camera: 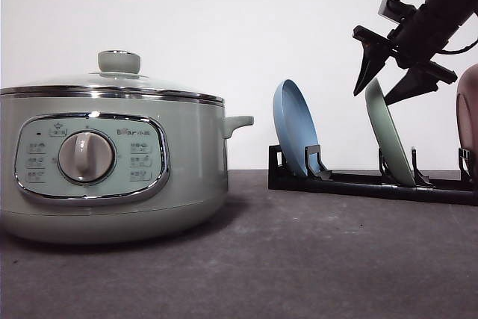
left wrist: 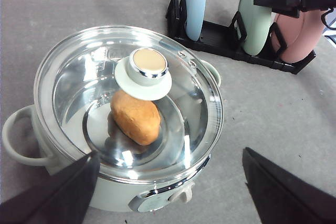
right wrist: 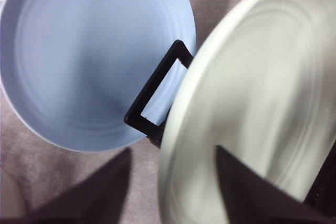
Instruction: Transfer potato from steamer to green plate
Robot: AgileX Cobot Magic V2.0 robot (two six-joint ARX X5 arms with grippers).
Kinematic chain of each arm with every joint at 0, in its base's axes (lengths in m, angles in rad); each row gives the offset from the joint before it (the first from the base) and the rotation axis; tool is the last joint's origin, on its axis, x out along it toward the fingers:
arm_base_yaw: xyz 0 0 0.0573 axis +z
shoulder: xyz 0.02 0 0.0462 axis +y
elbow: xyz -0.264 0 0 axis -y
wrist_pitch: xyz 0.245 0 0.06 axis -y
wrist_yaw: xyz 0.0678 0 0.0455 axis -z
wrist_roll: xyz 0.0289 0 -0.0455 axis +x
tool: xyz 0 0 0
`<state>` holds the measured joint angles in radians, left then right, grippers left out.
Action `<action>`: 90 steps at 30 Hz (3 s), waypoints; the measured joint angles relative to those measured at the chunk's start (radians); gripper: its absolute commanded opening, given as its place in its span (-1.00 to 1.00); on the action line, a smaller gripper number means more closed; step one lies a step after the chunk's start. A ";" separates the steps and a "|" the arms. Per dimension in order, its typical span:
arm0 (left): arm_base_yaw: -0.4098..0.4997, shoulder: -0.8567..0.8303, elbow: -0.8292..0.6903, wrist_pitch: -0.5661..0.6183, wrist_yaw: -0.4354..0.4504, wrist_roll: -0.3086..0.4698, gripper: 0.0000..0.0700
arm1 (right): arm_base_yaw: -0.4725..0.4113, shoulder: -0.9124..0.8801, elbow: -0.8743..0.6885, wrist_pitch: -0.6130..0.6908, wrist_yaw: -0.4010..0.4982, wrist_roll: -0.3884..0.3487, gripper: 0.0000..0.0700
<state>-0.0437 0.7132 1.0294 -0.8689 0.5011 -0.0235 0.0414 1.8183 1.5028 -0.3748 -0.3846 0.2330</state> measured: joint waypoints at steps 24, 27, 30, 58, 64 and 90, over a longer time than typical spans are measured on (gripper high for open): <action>0.000 0.000 0.000 -0.004 0.000 0.000 0.59 | 0.001 -0.015 0.021 0.001 -0.012 0.044 -0.98; 0.000 0.000 0.000 -0.004 0.000 0.000 0.59 | 0.001 -0.035 0.051 0.000 -0.036 0.059 -0.98; 0.000 0.000 0.000 -0.004 0.000 0.000 0.59 | 0.003 -0.073 0.084 -0.005 -0.056 0.071 -0.98; 0.000 0.000 0.000 -0.004 0.000 0.000 0.59 | 0.340 -0.424 0.151 -0.700 0.235 -0.284 -0.99; 0.000 0.000 0.000 -0.004 0.000 0.000 0.59 | 0.530 -0.429 0.118 -0.861 0.418 -0.331 -0.99; 0.000 0.000 0.000 -0.005 0.000 0.000 0.59 | 1.014 -0.373 -0.456 -0.601 0.756 -0.224 -0.99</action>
<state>-0.0437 0.7132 1.0294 -0.8738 0.5011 -0.0235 1.0551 1.4451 1.0467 -0.9762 0.3711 0.0086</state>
